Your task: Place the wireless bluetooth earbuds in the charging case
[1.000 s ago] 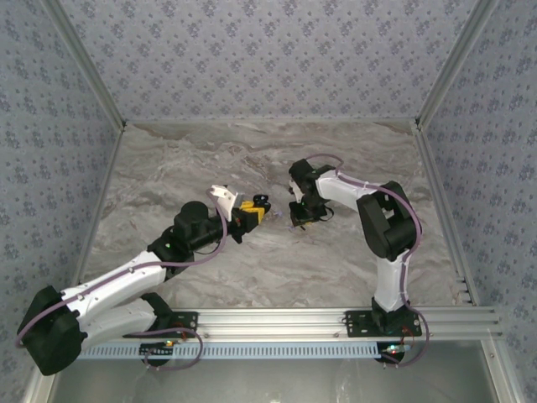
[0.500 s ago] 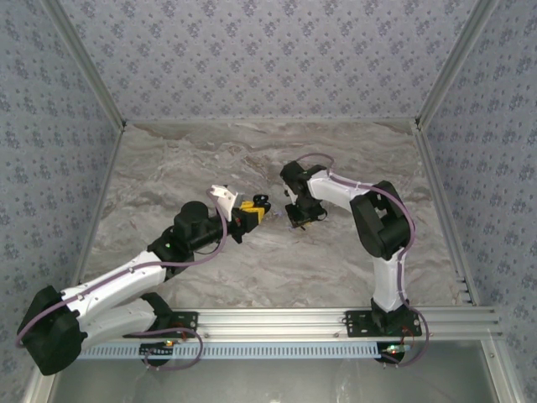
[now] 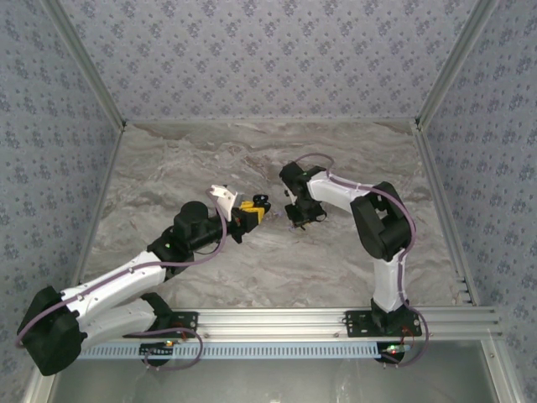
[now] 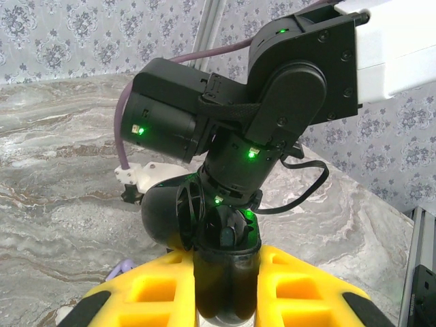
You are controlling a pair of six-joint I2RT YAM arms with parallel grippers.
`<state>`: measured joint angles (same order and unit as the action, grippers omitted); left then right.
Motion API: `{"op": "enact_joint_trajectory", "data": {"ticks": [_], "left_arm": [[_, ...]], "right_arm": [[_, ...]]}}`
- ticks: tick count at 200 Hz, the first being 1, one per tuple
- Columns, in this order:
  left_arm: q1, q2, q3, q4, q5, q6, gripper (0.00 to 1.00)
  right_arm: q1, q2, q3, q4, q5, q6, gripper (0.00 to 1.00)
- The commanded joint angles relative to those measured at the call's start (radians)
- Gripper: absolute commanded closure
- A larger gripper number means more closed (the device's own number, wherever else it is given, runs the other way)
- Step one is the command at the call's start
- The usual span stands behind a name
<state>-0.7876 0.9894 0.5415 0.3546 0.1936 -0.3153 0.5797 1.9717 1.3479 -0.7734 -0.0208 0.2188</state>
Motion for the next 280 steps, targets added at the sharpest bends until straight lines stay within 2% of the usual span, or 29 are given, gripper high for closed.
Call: {"op": "enact_joint_trajectory", "data": {"ticks": [1,60,131,212,280], "left_arm": [[-0.005,-0.021,0.002,0.019,0.006,-0.008,0.88],[-0.005,0.012,-0.010,0.066,0.009,-0.036,0.89],[-0.005,0.104,-0.033,0.221,0.034,-0.110,0.89],[-0.004,0.181,-0.057,0.401,0.061,-0.171,0.89],[-0.004,0.224,-0.052,0.481,0.065,-0.193,0.90]], "right_arm": [[-0.043,-0.013,-0.071,0.081,-0.111,0.031,0.82],[-0.191,-0.202,-0.251,0.283,-0.393,0.087,0.82],[-0.281,-0.427,-0.343,0.396,-0.578,0.129,0.82],[-0.268,-0.649,-0.311,0.481,-0.707,0.206,0.80],[-0.208,-0.677,-0.232,0.522,-0.751,0.257,0.80]]}}
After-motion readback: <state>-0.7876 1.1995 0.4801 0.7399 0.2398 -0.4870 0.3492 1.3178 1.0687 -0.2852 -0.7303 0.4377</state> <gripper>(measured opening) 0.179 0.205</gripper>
